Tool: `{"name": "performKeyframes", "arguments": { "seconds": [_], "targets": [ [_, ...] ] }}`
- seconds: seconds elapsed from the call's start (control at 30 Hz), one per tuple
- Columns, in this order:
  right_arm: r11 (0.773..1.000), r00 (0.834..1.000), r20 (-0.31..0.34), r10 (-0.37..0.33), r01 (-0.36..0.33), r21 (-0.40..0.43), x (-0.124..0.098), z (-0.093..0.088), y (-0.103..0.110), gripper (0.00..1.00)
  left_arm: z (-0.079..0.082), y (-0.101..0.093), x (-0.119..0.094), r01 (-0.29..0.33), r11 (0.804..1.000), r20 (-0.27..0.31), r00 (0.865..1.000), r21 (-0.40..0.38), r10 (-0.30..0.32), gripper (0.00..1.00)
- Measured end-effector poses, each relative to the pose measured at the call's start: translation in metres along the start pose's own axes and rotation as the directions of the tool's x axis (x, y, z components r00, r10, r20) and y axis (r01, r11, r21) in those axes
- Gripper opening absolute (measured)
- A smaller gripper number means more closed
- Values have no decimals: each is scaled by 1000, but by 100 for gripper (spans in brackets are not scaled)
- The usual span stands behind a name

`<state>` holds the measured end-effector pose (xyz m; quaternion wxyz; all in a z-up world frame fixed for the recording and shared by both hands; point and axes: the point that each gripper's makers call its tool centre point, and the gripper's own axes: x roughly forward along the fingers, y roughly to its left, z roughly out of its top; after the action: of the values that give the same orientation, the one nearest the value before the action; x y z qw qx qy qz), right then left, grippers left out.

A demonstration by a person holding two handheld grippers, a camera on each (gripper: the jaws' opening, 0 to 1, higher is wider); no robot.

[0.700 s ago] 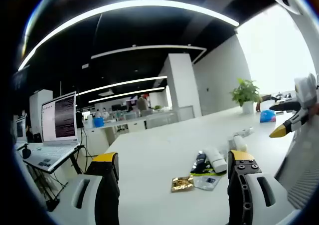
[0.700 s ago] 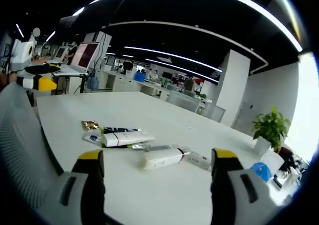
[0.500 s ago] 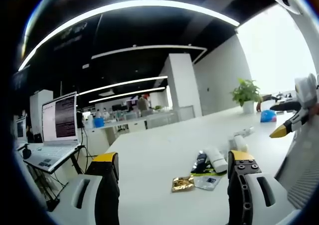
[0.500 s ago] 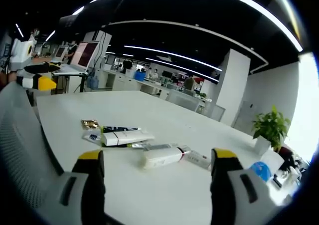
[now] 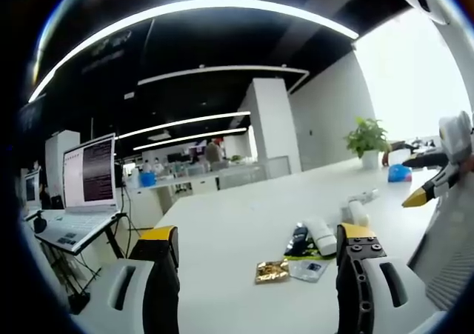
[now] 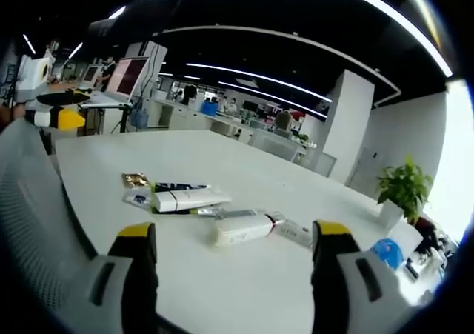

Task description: Arrange the skincare products in the storage area until every visible bottle or jar stands upright without overlapping.

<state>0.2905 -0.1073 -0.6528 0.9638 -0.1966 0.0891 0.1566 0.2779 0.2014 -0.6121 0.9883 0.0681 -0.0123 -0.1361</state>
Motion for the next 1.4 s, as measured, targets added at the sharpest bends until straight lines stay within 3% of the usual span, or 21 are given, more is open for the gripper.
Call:
{"name": "performKeyframes", "arguments": {
  "seconds": [0.9,1.37,1.4],
  "targets": [
    [1000,1000,-15,-1,1,-7,0,-2,0,85,-1,1,0,-3,1000,-9,1000,1,3,89],
    [1000,1000,-11,-11,11,-10,0,-1,-2,88,-2,-2,0,13,1000,-14,1000,7,-13,92],
    [1000,1000,-9,-11,11,-10,0,-1,-2,89,2,-2,0,11,1000,7,1000,19,-12,91]
  ]
}}
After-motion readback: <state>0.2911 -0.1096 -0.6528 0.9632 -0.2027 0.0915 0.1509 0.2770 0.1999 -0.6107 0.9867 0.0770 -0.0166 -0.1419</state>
